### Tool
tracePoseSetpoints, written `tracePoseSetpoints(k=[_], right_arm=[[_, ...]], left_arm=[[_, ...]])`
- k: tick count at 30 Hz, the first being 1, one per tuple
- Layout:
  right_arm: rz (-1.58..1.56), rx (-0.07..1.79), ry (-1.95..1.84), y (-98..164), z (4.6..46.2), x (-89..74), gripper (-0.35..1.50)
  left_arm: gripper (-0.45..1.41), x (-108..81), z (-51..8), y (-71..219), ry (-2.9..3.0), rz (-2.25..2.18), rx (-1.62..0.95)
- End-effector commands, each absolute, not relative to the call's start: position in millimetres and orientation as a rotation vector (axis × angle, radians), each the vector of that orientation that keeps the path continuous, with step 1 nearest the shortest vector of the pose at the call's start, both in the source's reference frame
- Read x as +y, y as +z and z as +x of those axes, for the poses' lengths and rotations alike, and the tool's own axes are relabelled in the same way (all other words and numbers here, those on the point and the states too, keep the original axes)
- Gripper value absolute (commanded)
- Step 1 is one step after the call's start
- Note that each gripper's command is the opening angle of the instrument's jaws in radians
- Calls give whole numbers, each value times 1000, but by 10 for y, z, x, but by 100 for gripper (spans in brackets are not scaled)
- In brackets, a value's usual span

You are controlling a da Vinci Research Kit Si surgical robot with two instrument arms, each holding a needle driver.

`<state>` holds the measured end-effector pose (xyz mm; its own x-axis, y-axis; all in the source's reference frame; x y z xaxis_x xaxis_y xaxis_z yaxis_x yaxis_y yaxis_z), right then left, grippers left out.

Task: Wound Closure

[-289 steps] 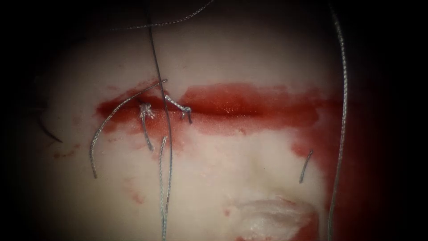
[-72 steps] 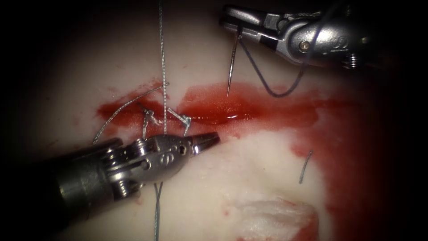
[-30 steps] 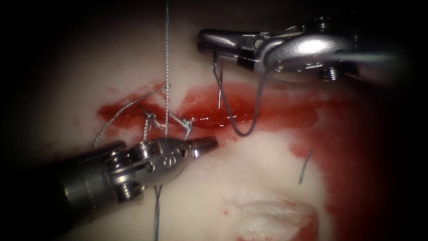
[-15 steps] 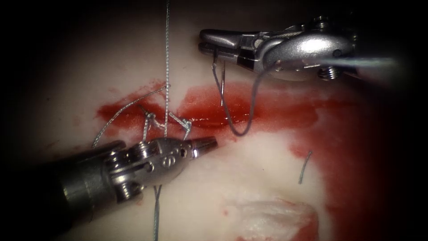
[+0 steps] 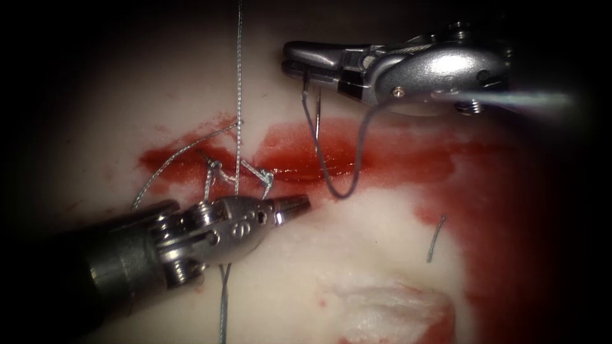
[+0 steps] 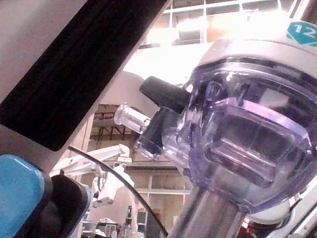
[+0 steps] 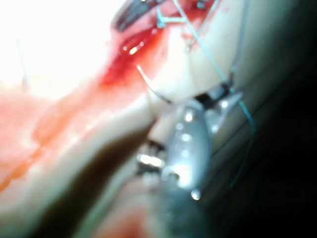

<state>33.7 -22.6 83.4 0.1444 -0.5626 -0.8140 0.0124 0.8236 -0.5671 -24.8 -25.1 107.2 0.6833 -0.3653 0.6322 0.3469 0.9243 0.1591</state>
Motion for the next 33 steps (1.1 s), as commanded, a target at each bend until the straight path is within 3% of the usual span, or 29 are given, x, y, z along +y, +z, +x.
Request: tracePoseSetpoints(k=[1, 33], right_arm=[[-495, 1380, -442, 826, 345, -211, -35], [-493, 1386, -464, 852, 353, -230, -35]], left_arm=[[-45, -240, -254, 1069, -399, 22, -719], [-45, -239, -253, 1069, -399, 23, -719]])
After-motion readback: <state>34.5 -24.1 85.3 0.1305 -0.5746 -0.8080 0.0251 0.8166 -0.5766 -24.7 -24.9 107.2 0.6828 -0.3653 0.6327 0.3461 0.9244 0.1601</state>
